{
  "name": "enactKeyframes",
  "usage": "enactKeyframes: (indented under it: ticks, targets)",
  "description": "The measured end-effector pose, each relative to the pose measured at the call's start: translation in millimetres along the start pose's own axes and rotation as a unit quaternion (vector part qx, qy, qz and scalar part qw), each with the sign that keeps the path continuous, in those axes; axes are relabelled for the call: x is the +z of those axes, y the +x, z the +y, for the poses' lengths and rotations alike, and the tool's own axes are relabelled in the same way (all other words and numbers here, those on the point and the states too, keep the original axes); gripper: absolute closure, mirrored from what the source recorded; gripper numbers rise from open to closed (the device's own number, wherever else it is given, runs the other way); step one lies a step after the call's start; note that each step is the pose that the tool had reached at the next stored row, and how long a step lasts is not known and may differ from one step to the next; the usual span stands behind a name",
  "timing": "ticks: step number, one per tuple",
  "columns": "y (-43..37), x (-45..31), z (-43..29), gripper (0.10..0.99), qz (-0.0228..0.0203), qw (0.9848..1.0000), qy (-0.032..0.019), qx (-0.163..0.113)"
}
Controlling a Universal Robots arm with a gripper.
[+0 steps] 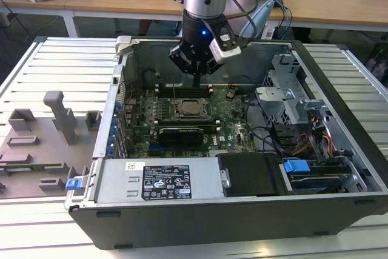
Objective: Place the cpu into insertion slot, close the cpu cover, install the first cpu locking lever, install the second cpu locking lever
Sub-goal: 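Install the first cpu locking lever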
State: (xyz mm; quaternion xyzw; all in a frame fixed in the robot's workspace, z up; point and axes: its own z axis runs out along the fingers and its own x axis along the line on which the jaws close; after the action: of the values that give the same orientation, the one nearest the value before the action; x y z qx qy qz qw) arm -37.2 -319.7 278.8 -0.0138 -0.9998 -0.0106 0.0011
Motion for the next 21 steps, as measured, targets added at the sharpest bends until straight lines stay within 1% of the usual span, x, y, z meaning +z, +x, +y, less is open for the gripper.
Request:
enactKeyframes:
  ticks: [3, 6, 9, 13, 15, 18, 21]
  targets:
    - [0.0, 0.0, 0.0, 0.980, 0.0003, 0.9999, 0.0001, -0.016]
    - [0.0, 0.0, 0.0, 0.980, 0.0008, 0.9993, 0.0001, -0.037]
    - [0.0, 0.0, 0.0, 0.980, 0.0012, 0.9983, 0.0001, -0.058]
    - [0.0, 0.0, 0.0, 0.980, 0.0016, 0.9971, 0.0002, -0.076]
    - [0.0, 0.0, 0.0, 0.980, 0.0018, 0.9965, 0.0002, -0.084]
    - [0.0, 0.0, 0.0, 0.980, 0.0022, 0.9946, 0.0003, -0.104]
    - [0.0, 0.0, 0.0, 0.980, 0.0024, 0.9932, 0.0003, -0.116]
